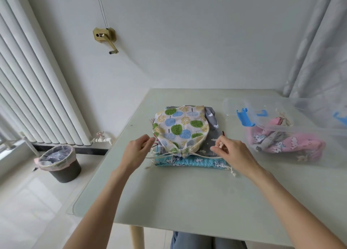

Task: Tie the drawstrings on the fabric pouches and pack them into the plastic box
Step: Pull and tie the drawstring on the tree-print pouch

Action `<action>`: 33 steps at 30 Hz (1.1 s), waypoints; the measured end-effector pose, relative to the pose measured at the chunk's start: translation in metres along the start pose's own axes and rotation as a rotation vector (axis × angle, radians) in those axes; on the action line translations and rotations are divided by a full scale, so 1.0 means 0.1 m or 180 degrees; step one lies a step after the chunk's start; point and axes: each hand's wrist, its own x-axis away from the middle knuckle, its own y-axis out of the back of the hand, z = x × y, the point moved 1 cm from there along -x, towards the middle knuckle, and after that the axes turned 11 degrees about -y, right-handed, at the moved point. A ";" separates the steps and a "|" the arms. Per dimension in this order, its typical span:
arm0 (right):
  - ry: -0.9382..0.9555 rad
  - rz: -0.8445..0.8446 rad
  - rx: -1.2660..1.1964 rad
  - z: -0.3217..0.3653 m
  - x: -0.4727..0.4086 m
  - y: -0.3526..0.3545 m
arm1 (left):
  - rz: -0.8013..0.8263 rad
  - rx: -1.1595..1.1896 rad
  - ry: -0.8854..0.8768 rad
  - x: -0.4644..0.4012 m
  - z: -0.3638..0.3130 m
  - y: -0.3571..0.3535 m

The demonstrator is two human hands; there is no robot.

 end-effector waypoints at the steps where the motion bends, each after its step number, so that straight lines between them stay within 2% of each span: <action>1: -0.0092 0.0144 -0.0437 0.05 0.00 -0.01 | 0.0027 0.0254 0.0011 0.01 -0.05 0.00; 4: -0.0360 0.0727 -0.1569 0.25 -0.05 -0.08 | 0.0009 0.1376 0.0123 0.01 -0.23 -0.02; 6: -0.0390 0.0797 -0.1909 0.40 -0.15 -0.10 | -0.0069 0.1895 0.0156 -0.07 -0.35 -0.01; 8: -0.0395 0.0613 -0.2056 0.55 -0.27 -0.08 | -0.0130 0.1854 -0.0022 -0.17 -0.48 0.02; 12: -0.0454 0.0544 -0.1964 0.78 -0.53 -0.13 | -0.0157 0.1104 -0.0690 -0.44 -0.60 0.05; 14: -0.0521 0.0677 -0.2012 0.88 -0.61 -0.17 | -0.0187 0.1020 -0.0727 -0.54 -0.63 0.04; 18: -0.0527 0.1270 -0.2432 1.01 -0.68 -0.26 | -0.0195 0.0752 -0.0844 -0.69 -0.67 0.01; 20: -0.0506 0.1121 -0.2440 1.01 -0.71 -0.28 | -0.0111 0.0949 -0.0773 -0.74 -0.66 -0.01; 23: -0.0598 0.0866 -0.2501 0.95 -0.76 -0.28 | 0.0167 0.1870 -0.0305 -0.70 -0.58 -0.06; 24: -0.0626 0.0834 -0.2541 0.91 -0.78 -0.27 | 0.0266 0.1971 -0.0181 -0.68 -0.55 -0.09; 27: -0.0673 0.0800 -0.2602 0.80 -0.82 -0.24 | 0.0464 0.1668 -0.0262 -0.66 -0.50 -0.13; 30: -0.0813 0.0882 -0.2579 0.71 -0.84 -0.21 | 0.0217 0.1487 -0.0344 -0.72 -0.46 -0.13; 33: -0.0847 0.1015 -0.2468 0.64 -0.85 -0.20 | 0.0319 0.2017 -0.0075 -0.76 -0.44 -0.11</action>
